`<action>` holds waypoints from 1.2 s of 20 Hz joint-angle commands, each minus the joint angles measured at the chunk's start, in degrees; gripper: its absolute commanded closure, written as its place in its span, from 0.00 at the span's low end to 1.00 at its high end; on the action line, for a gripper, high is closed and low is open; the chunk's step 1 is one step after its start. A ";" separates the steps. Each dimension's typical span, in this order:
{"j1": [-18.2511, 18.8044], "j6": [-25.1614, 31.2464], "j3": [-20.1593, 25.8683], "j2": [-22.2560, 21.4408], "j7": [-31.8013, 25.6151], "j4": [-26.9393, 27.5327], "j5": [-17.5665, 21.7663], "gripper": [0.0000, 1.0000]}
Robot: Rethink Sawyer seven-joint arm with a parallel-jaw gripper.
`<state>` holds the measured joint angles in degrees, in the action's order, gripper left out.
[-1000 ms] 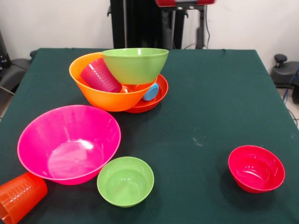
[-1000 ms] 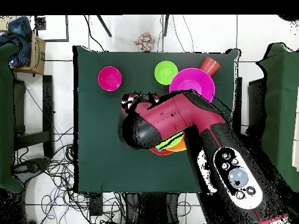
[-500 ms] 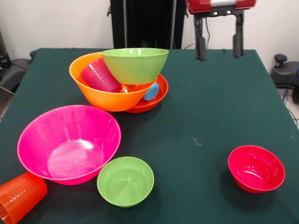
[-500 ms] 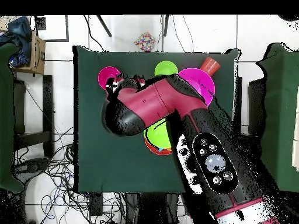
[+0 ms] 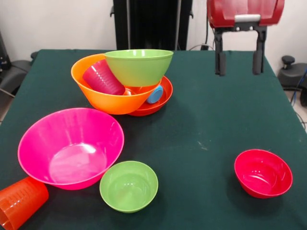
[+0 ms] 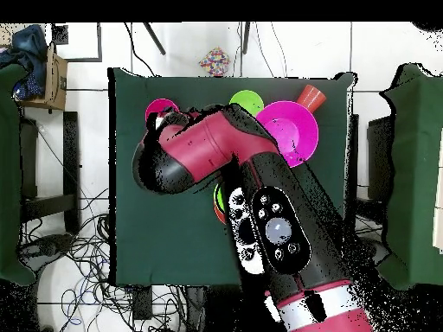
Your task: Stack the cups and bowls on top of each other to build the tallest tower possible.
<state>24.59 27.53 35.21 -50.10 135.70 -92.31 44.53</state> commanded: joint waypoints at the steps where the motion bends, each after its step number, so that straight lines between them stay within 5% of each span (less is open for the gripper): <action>1: -9.34 -1.63 -13.98 7.47 10.33 3.64 10.69 0.00; 14: -24.12 -10.78 -32.17 19.05 20.83 14.81 17.47 0.00; 21: -30.94 -14.94 -41.91 26.48 27.31 22.77 17.11 0.00; 24: -30.56 -15.06 -41.94 27.84 24.57 24.03 14.79 0.00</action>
<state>-4.49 15.56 -0.41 -29.16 147.36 -76.94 57.52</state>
